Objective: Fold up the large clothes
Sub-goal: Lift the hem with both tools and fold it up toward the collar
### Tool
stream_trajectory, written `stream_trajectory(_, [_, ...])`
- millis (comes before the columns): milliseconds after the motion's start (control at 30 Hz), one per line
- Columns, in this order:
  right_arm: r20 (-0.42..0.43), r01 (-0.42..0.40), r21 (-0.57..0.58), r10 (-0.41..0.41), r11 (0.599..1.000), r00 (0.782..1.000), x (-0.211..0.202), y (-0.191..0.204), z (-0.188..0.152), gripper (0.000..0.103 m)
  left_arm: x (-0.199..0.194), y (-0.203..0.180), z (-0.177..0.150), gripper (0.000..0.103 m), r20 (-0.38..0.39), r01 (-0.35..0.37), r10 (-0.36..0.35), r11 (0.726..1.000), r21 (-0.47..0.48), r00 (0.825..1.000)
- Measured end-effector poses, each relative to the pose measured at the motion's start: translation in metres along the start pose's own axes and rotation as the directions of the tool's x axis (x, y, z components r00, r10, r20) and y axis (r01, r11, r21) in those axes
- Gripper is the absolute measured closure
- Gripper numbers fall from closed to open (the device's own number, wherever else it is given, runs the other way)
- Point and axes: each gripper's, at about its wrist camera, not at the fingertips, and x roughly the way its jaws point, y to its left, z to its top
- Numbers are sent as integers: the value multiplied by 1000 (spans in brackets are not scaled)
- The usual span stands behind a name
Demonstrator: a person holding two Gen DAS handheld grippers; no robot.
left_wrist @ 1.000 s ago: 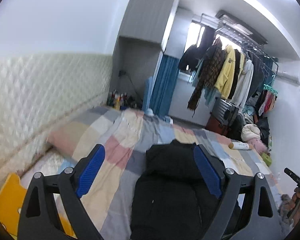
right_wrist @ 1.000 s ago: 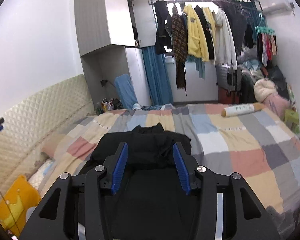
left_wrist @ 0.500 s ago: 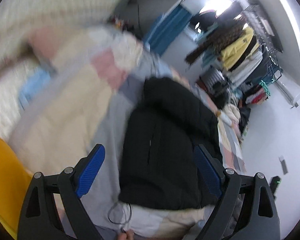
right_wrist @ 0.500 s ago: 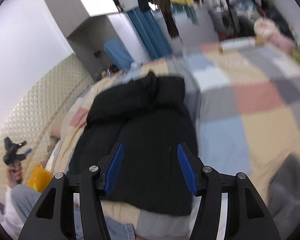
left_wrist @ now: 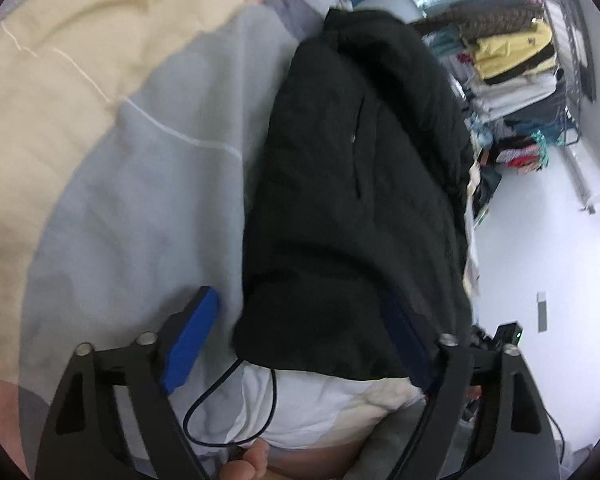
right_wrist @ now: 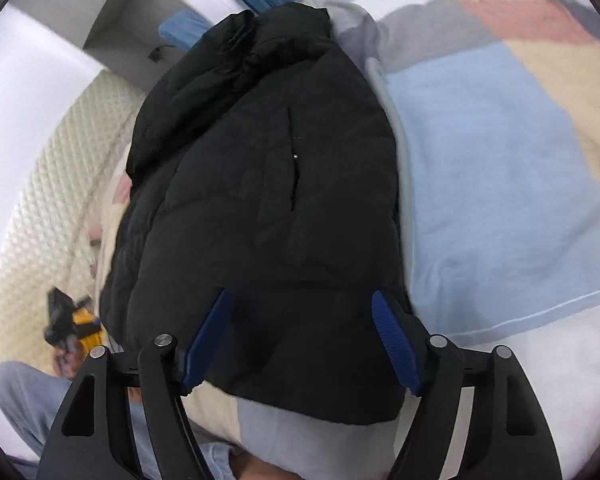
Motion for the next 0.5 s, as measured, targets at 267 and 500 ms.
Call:
stream_trajectory(267, [-12, 62, 40, -61, 997, 998, 3, -15, 3, 24, 10, -18, 2, 36, -28, -38, 41, 995, 95, 999])
stream_trajectory(500, [-24, -89, 15, 90, 996, 996, 1, 1, -2, 22, -24, -36, -7, 52, -17, -30, 33, 986, 163, 999])
